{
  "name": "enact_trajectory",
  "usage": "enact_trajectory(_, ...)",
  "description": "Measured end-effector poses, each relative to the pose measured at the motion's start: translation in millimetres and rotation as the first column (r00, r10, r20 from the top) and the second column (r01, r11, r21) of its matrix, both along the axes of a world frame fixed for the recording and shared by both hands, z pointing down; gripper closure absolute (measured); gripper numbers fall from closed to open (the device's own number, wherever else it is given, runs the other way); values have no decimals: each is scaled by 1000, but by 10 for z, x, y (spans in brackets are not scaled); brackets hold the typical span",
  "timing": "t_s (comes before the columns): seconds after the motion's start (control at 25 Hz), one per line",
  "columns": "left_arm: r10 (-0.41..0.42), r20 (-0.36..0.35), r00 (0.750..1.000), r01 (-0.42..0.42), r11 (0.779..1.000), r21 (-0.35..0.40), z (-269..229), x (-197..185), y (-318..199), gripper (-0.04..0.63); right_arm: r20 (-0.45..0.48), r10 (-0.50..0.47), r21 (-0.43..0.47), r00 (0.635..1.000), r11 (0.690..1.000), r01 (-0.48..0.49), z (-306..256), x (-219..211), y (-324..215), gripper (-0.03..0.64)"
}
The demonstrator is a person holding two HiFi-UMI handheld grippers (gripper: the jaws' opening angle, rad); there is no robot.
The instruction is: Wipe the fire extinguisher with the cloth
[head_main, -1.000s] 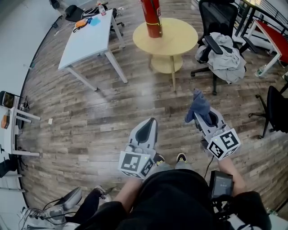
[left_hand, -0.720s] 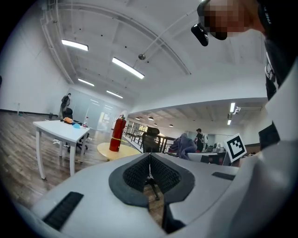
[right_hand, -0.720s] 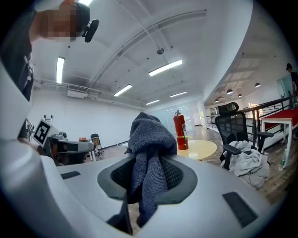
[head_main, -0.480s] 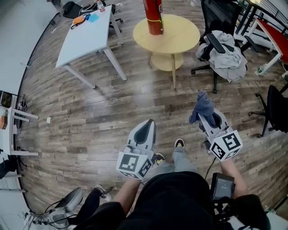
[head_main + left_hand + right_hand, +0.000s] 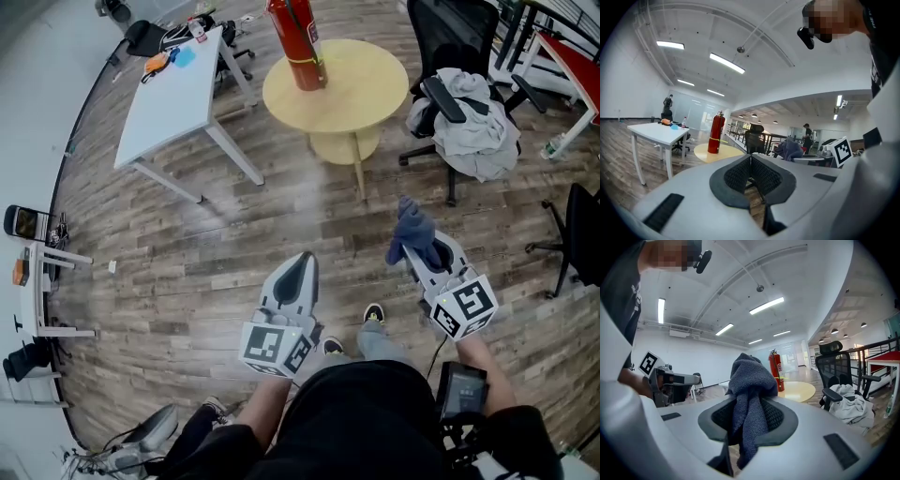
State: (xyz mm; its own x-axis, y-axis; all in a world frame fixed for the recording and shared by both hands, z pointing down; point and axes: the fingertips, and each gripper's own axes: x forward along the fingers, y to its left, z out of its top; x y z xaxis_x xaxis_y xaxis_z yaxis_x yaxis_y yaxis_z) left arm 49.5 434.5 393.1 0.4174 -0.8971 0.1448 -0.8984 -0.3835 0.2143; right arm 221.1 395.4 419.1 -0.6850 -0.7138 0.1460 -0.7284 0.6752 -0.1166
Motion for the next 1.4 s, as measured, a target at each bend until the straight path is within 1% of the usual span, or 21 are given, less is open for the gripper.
enact_trajectory(0.12,-7,21,1000,6,1000,3,-17,189,-201,572,37,14,-23,999,1000,-13,68,245,-268,512)
enact_trajectory(0.24,-15,40,999,16,1000,-5,-14,283,-342,572,79,47,-51,996,998,-43,117,414,-467,512)
enact_trajectory(0.48,-32,62,998,33,999,-22,38,270,-514,572,104,55,-78,993,996,-47,184,480,-683,512)
enact_trajectory(0.64,-36,63,997,38,999,-21,88,183,-626,572,110,64,-91,992,994,-54,242,425,-795,512)
enact_trajectory(0.8,-37,56,998,38,999,-21,67,45,-818,572,91,57,-83,994,995,-49,221,276,-955,512)
enact_trajectory(0.96,-28,47,998,29,1000,-7,105,-151,-999,572,51,51,-79,997,996,-47,245,66,-1139,512)
enact_trajectory(1.4,-36,-14,999,36,999,29,63,-957,-1648,572,-70,-17,4,997,1000,17,77,-881,-1750,512)
